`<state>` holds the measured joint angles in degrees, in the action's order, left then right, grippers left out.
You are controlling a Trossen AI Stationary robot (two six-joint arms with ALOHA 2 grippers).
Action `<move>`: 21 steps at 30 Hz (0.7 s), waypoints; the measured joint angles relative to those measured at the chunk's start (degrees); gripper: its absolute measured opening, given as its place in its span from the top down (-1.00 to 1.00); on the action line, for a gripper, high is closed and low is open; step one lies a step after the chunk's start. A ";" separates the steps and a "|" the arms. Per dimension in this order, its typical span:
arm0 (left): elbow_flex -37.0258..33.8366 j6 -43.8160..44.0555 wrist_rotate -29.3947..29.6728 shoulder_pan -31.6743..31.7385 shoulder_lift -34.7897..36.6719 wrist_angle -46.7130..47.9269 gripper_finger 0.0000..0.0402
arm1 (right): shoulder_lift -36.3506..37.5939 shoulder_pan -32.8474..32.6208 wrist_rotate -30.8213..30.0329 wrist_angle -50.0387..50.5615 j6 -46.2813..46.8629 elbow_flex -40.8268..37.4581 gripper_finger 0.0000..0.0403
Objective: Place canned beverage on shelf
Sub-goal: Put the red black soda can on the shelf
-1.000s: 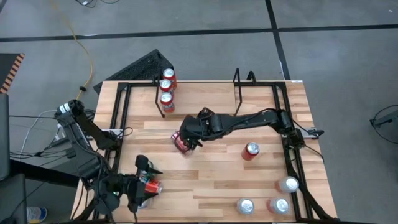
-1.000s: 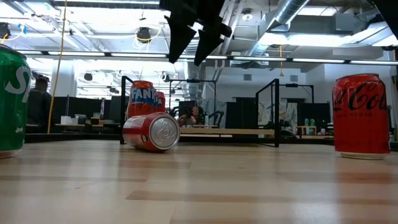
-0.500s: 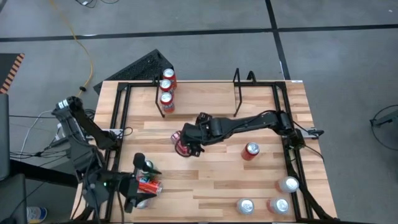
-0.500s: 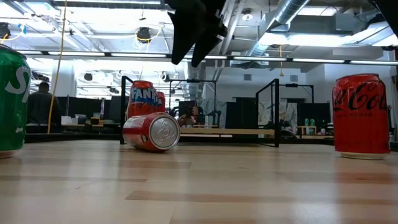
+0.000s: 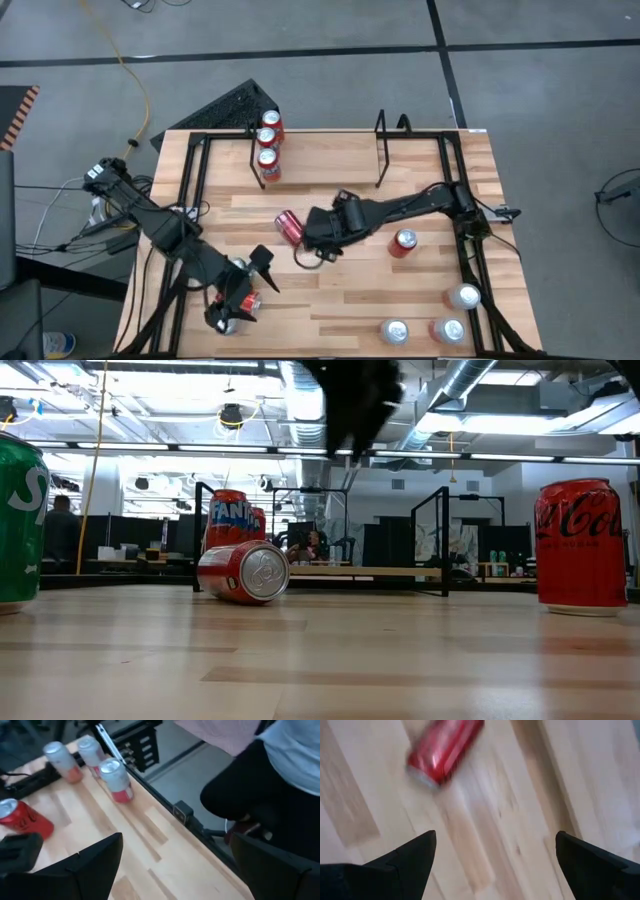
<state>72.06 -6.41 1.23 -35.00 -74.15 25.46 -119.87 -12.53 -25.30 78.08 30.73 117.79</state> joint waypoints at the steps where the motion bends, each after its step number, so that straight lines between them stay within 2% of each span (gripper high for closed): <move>1: -0.01 -0.36 -0.59 0.61 0.02 0.31 -0.77 | -0.05 -0.71 0.00 1.91 1.56 -0.08 -0.91; 7: -0.27 -0.47 1.12 2.62 2.05 0.91 -0.77 | 0.03 -4.30 -0.11 4.58 5.76 -0.08 -0.91; 10: -4.77 0.83 2.74 2.58 4.04 -2.57 -0.77 | 0.01 -5.11 -0.11 1.39 5.00 -0.08 -0.91; 16: -19.79 4.77 6.70 2.55 13.19 -21.89 -0.77 | 0.01 -3.20 -0.55 -5.54 0.54 -0.05 -0.91; 21: -29.80 8.27 7.13 2.53 20.71 -36.19 -0.77 | 0.01 -0.46 -0.35 0.01 1.83 -0.04 -0.91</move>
<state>42.27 1.86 8.36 -32.47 -53.44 -10.73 -119.85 -12.99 -25.65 78.09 32.56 117.75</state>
